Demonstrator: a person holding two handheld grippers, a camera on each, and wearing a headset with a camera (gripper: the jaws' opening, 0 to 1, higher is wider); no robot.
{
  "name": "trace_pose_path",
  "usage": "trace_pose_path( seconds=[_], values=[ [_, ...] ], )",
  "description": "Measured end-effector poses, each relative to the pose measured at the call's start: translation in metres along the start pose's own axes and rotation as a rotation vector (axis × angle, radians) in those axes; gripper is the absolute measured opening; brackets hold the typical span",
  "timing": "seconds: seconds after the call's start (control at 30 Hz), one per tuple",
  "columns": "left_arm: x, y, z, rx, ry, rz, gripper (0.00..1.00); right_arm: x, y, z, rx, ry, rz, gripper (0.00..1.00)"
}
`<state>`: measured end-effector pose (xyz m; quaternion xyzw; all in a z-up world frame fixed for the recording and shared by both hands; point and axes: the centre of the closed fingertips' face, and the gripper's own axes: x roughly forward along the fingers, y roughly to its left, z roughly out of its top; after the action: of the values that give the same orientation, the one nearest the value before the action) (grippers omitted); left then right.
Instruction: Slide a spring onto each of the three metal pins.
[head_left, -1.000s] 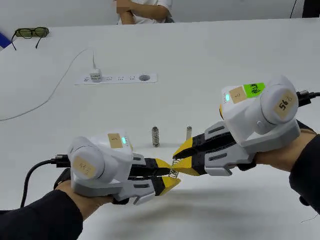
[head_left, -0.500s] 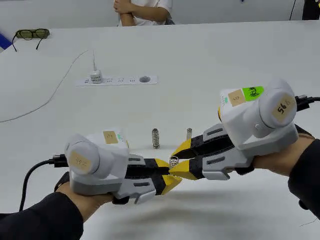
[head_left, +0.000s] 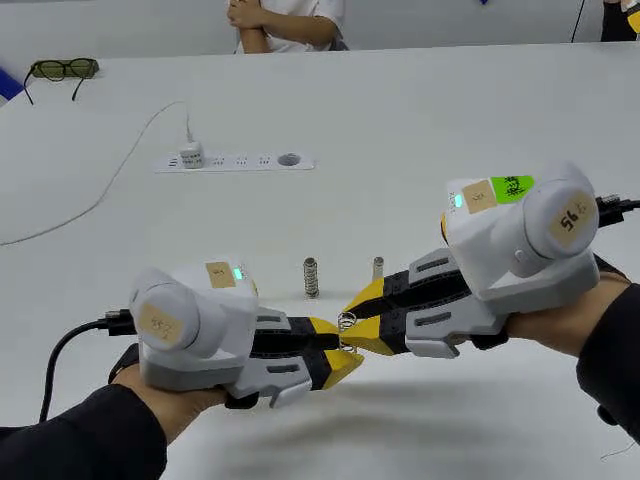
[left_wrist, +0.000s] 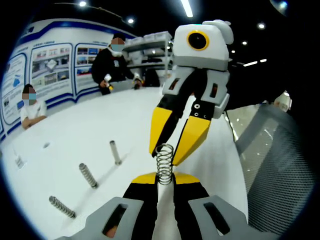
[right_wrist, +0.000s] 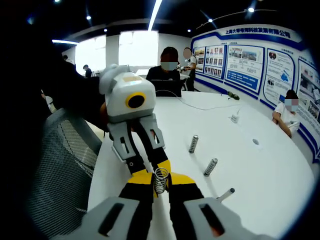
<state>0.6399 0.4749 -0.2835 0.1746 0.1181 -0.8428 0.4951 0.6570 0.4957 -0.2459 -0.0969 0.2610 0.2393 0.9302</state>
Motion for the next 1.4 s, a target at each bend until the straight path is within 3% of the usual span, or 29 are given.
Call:
trace_pose_path(
  seconds=[0.27,0.43,0.83,1.4],
  values=[
    [-0.001,0.002,0.002,0.033,-0.009,0.012,0.12,-0.001,-0.003,0.002,0.003,-0.009,-0.01,0.12],
    [-0.002,0.003,0.004,0.033,-0.019,0.016,0.18,-0.001,-0.005,0.001,0.006,-0.005,-0.016,0.12],
    [-0.007,0.009,0.005,0.002,-0.035,0.037,0.33,-0.003,-0.008,0.002,0.01,-0.011,-0.028,0.12],
    [-0.029,0.022,0.002,-0.043,-0.06,0.09,0.49,-0.007,-0.016,0.002,0.025,-0.017,-0.052,0.12]
  ],
)
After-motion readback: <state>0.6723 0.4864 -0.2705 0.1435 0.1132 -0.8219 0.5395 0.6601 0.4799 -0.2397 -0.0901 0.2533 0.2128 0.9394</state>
